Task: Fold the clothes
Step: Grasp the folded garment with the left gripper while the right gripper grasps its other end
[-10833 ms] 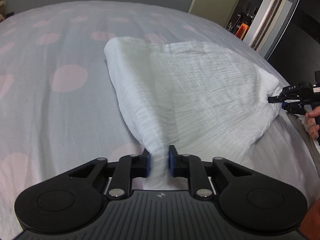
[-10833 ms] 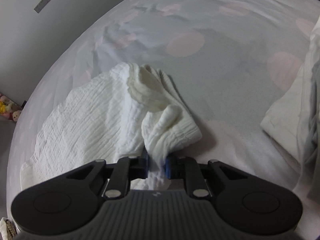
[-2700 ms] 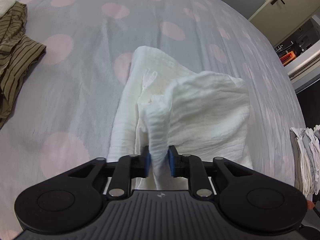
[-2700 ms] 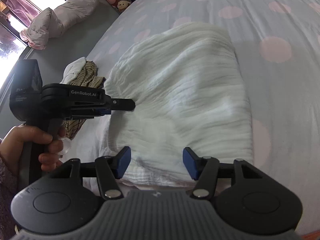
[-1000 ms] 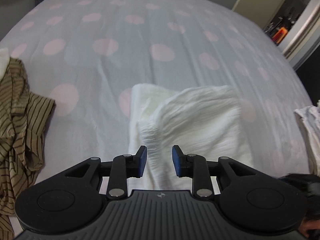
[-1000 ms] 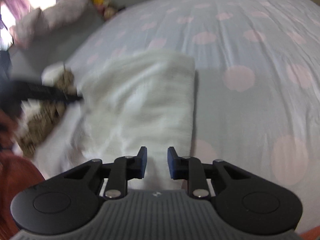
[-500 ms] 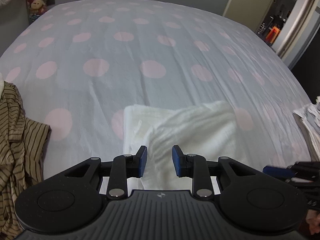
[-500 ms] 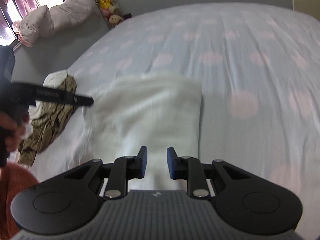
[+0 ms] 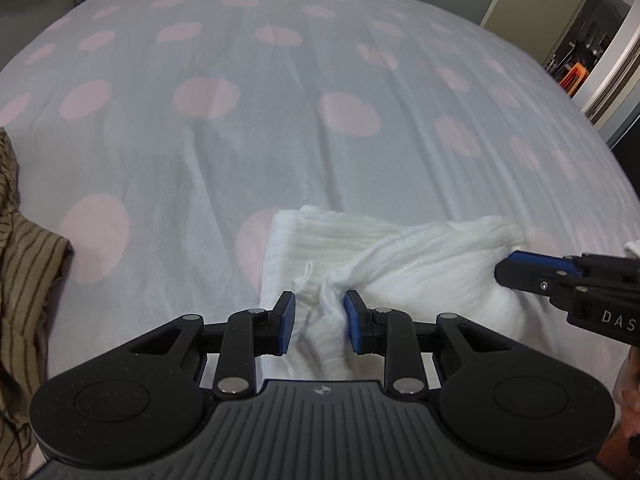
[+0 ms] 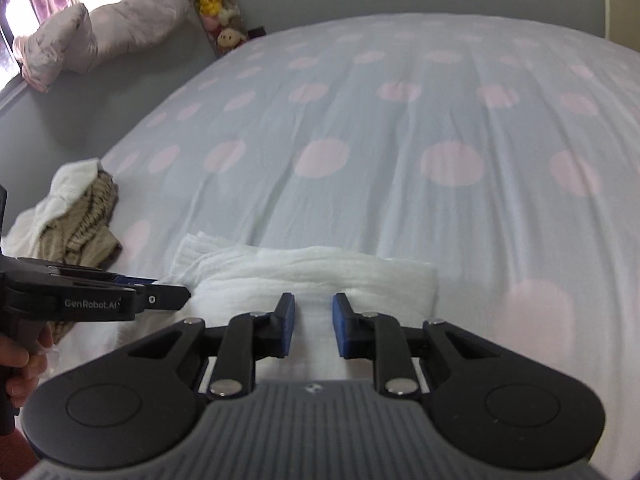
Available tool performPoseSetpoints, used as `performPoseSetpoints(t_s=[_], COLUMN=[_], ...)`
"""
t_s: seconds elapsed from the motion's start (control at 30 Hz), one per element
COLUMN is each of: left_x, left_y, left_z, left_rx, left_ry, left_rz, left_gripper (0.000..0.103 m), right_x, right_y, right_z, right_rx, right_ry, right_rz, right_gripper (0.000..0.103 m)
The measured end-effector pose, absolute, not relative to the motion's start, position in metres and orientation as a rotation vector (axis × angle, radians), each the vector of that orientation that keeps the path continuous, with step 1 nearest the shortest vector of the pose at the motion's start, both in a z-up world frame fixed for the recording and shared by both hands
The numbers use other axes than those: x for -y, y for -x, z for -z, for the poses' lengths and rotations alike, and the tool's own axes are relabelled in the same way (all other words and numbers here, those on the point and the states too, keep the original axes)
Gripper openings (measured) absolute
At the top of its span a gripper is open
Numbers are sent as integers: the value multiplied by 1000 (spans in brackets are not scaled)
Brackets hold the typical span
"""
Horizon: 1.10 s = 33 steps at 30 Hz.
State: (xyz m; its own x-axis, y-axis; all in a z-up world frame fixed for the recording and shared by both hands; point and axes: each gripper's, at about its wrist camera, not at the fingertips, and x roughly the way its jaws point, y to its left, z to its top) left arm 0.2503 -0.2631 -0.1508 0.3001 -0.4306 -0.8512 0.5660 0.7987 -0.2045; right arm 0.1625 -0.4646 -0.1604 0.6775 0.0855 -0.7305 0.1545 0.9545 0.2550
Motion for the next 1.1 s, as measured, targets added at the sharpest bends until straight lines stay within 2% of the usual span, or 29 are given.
performPoseSetpoints(t_s=[0.17, 0.37, 0.63, 0.73, 0.77, 0.87, 0.9, 1.1], left_x=[264, 259, 250, 243, 241, 234, 233, 238], left_y=[-253, -256, -247, -233, -228, -218, -216, -216], left_z=[163, 167, 135, 110, 103, 89, 88, 104], left_rx=[-1061, -1062, -1051, -1021, -1015, -997, -993, -1090], left_ry=[-169, -140, -95, -96, -98, -88, -88, -152], left_rz=[681, 702, 665, 684, 690, 699, 701, 632], left_gripper=[25, 25, 25, 27, 31, 56, 57, 60], right_x=[454, 451, 465, 469, 471, 481, 485, 498], right_y=[-175, -171, -167, -143, -135, -113, -107, -81], right_z=[186, 196, 169, 146, 142, 140, 143, 160], right_rx=[-843, -820, -834, -780, -772, -773, -779, -819], right_ry=[-238, -219, -282, -271, -278, -341, -363, -487], right_rz=[17, 12, -1, 28, 37, 56, 65, 98], right_gripper=[15, 14, 14, 25, 34, 44, 48, 51])
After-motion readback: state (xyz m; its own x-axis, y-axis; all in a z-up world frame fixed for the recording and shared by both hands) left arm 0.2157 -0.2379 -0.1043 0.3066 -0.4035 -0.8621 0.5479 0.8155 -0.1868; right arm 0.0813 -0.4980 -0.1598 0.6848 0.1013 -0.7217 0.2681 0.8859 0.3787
